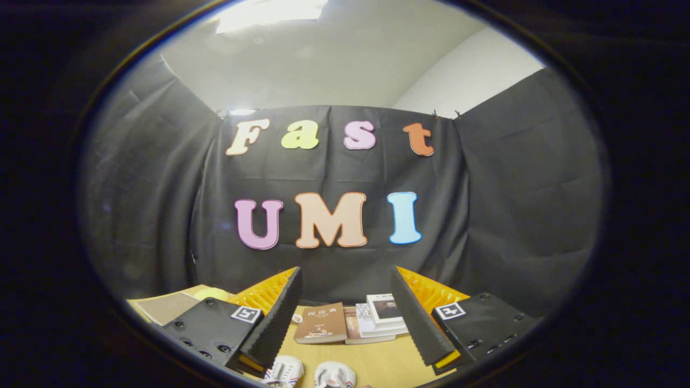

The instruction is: Open the storage box then place both shoes into the box .Put the left shoe in first, then the right shoe, with the right side of both shoes facing outward in a uniform manner.

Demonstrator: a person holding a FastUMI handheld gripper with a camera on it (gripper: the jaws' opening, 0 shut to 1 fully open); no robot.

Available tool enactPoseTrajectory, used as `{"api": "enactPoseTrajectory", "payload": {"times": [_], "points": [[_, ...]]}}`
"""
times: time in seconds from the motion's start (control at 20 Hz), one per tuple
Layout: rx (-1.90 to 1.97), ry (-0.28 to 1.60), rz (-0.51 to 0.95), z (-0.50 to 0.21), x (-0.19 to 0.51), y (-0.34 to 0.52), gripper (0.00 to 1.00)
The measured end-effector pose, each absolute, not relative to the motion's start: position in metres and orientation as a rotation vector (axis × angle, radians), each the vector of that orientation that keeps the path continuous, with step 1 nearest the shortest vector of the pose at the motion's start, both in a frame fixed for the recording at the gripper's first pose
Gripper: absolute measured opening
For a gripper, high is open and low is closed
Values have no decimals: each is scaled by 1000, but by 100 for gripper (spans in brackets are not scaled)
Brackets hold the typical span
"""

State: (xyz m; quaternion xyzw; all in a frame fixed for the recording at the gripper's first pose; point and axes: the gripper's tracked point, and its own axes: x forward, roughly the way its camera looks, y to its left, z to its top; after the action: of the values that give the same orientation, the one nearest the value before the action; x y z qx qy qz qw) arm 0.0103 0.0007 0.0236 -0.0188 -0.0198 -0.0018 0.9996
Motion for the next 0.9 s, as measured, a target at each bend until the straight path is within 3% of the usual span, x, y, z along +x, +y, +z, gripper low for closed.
{"api": "enactPoseTrajectory", "payload": {"times": [0.5, 0.9], "points": [[-21, -16, 47, 12, 11, 19, 100], [250, 176, 233, -49, -6, 74, 100]]}}
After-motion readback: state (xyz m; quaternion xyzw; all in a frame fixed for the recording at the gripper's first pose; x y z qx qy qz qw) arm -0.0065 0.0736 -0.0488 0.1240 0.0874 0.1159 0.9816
